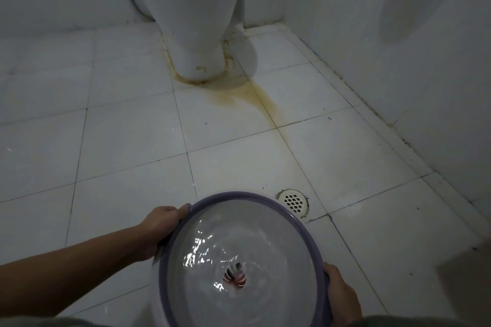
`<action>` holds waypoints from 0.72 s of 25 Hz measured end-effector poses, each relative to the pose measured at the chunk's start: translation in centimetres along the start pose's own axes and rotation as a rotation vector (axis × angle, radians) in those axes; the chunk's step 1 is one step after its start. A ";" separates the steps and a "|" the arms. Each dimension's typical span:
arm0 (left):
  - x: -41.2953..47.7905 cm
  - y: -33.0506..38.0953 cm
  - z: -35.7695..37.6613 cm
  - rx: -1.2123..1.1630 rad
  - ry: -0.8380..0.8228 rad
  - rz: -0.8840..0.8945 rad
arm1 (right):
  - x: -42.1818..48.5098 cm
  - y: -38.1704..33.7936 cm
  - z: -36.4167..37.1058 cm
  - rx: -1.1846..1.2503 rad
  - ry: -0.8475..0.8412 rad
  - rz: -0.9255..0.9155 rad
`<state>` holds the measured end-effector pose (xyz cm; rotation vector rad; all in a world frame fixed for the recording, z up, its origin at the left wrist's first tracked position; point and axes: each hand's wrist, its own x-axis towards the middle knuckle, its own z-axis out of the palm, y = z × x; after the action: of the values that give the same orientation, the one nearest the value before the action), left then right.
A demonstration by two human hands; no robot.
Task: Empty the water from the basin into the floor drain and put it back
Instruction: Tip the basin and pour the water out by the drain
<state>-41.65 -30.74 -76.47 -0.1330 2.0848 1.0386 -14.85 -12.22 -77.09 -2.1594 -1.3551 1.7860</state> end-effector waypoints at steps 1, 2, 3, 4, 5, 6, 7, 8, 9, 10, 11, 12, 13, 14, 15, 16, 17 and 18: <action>0.0 0.1 0.0 0.004 -0.001 0.000 | 0.0 0.1 0.0 0.007 0.002 0.004; 0.0 0.1 0.0 0.009 0.000 0.001 | 0.1 0.1 0.0 0.008 -0.001 0.005; 0.0 0.2 0.0 0.012 0.002 0.004 | 0.2 0.2 0.1 0.003 -0.005 0.007; 0.0 0.2 0.0 0.016 0.004 0.007 | 0.3 0.2 0.1 -0.003 -0.006 0.007; 0.0 0.2 0.0 0.023 0.006 0.009 | 0.4 0.2 0.1 0.003 -0.002 0.014; 0.0 0.3 0.0 0.035 0.007 0.010 | 0.4 0.2 0.2 0.015 -0.003 0.023; 0.0 0.4 0.0 0.046 0.008 0.010 | 0.5 0.2 0.2 0.020 -0.004 0.027; 0.0 0.4 0.0 0.052 0.008 0.009 | 0.5 0.3 0.2 0.020 -0.012 0.028; 0.0 0.5 0.0 0.054 0.009 0.008 | 0.5 0.3 0.2 0.025 -0.017 0.030; 0.0 0.5 0.0 0.056 0.011 0.010 | 0.6 0.4 0.2 0.034 -0.021 0.036; 0.0 0.6 0.0 0.063 0.014 0.013 | 0.6 0.5 0.3 0.044 -0.020 0.040; 0.0 0.7 0.1 0.076 0.017 0.018 | 0.7 0.6 0.3 0.048 -0.018 0.044; 0.0 0.7 0.1 0.088 0.017 0.025 | 0.8 0.6 0.3 0.050 -0.015 0.047; 0.0 0.8 0.2 0.094 0.016 0.031 | 0.8 0.5 0.2 0.054 -0.011 0.049; 0.0 0.8 0.2 0.096 0.017 0.034 | 0.9 0.5 0.2 0.059 -0.008 0.051; 0.0 0.9 0.2 0.094 0.019 0.034 | 1.0 0.5 0.1 0.063 -0.008 0.052; 0.1 0.9 0.1 0.091 0.021 0.033 | 1.1 0.6 0.1 0.066 -0.009 0.055; 0.1 0.9 0.2 0.090 0.024 0.032 | 1.1 0.6 0.1 0.068 -0.008 0.055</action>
<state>-42.03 -29.98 -76.01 -0.0675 2.1573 0.9648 -14.62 -11.93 -78.30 -2.1781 -1.2292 1.8335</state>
